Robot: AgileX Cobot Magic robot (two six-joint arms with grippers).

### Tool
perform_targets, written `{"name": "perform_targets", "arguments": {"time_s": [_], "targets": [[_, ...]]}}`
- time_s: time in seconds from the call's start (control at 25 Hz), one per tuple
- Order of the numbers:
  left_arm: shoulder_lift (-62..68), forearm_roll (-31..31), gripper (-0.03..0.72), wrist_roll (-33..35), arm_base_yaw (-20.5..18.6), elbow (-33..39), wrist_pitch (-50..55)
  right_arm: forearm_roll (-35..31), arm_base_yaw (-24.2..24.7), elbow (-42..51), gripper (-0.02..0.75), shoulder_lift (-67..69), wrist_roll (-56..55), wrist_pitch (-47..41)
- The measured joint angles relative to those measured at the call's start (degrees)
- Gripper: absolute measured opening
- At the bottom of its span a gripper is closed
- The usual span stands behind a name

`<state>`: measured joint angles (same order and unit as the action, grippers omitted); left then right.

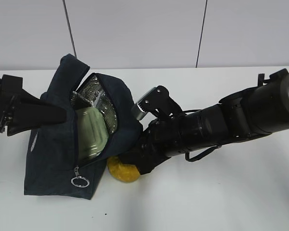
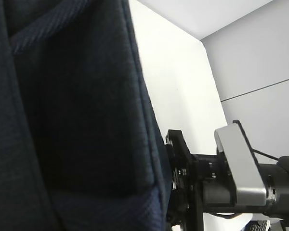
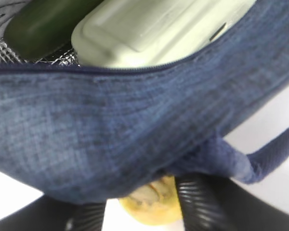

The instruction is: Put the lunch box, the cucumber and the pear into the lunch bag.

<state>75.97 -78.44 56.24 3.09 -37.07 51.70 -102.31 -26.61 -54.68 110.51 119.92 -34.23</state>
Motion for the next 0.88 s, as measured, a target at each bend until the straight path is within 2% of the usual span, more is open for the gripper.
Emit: {"name": "perform_targets", "arguments": {"time_s": [0.16,0.36,0.88], "targets": [[0.0,0.0,-0.019,0.0,0.0,0.0,0.0,0.2,0.0,-0.1,0.276,0.0,0.1,0.0],[0.0,0.0,-0.019,0.0,0.0,0.0,0.0,2.4,0.0,-0.3,0.257,0.0,-2.1,0.0],[0.0,0.0,-0.019,0.0,0.0,0.0,0.0,22.4,0.0,-0.9,0.250,-2.6,-20.7,-2.8]]}}
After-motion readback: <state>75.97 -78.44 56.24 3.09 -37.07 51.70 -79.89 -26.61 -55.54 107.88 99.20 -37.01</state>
